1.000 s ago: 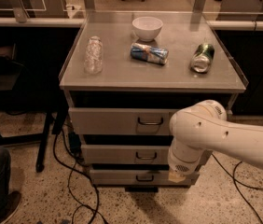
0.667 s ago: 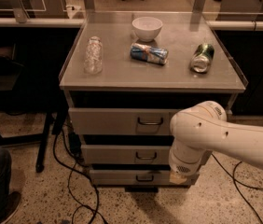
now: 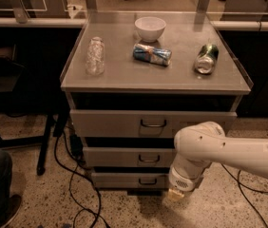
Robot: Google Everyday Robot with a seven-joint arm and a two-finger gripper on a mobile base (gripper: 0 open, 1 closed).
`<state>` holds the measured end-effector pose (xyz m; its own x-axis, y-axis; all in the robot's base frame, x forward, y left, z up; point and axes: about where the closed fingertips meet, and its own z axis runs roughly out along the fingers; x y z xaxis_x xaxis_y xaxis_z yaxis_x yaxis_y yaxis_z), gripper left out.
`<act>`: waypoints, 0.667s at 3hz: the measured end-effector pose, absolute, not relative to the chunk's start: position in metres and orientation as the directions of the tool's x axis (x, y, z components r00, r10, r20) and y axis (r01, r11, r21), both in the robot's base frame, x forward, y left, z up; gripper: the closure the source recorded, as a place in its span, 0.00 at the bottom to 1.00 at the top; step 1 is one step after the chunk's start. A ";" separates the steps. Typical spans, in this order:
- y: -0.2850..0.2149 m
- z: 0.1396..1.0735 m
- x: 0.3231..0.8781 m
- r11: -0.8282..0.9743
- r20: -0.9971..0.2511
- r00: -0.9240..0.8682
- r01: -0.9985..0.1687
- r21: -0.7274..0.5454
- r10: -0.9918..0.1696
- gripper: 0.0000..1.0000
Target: Open bottom drawer
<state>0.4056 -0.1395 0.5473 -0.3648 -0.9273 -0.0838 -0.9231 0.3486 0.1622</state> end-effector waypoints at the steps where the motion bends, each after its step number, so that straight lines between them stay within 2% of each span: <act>1: -0.128 0.499 0.416 0.375 -0.102 -0.403 -0.901 0.217 -0.909 1.00; 2: -0.122 0.462 0.427 0.389 -0.095 -0.423 -0.885 0.254 -0.901 1.00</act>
Offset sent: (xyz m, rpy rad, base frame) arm 0.0378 0.0238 -0.1289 0.0586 0.1221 -0.0808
